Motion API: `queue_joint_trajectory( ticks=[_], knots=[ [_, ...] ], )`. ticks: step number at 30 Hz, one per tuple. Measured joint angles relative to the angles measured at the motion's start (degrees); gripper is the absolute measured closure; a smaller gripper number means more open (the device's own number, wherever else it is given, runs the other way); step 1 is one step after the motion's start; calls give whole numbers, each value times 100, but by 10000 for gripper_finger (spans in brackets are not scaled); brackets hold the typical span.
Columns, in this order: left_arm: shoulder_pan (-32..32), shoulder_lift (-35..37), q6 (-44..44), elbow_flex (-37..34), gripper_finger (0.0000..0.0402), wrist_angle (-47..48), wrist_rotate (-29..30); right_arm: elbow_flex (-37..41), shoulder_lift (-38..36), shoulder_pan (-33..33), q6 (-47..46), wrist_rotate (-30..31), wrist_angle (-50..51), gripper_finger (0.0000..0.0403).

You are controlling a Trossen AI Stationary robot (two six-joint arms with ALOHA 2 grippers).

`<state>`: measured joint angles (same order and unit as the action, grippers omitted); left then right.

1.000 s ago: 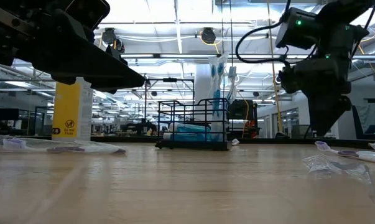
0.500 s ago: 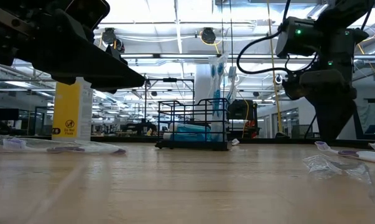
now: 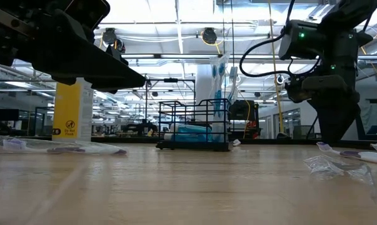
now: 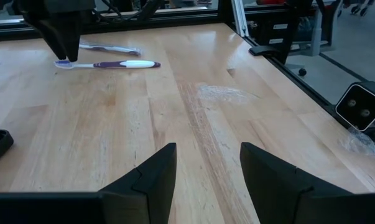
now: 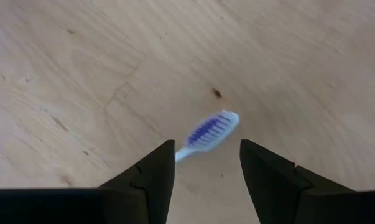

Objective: Pick & Place toothbrushing station
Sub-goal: Put the purple toothbrush into the wire organizer

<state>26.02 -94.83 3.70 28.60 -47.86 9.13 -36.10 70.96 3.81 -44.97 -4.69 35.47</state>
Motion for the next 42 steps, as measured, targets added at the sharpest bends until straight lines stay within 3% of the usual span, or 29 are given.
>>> queue_joint_trajectory(
  ticks=[16,19,25,27,35,42],
  knots=[
    [0,0,32,0,220,-4,0,228,272,146,21,47,-433,238],
    [0,0,27,0,220,9,-2,232,280,146,66,119,-431,266],
    [0,0,31,0,220,9,-2,241,284,133,197,203,-408,372],
    [0,0,32,0,220,9,-2,239,296,95,257,199,-658,388],
    [0,0,34,0,220,37,-1,247,302,-272,219,353,-1019,391],
    [0,0,38,0,220,69,0,252,293,-1021,-112,793,-1618,391]
  ],
)
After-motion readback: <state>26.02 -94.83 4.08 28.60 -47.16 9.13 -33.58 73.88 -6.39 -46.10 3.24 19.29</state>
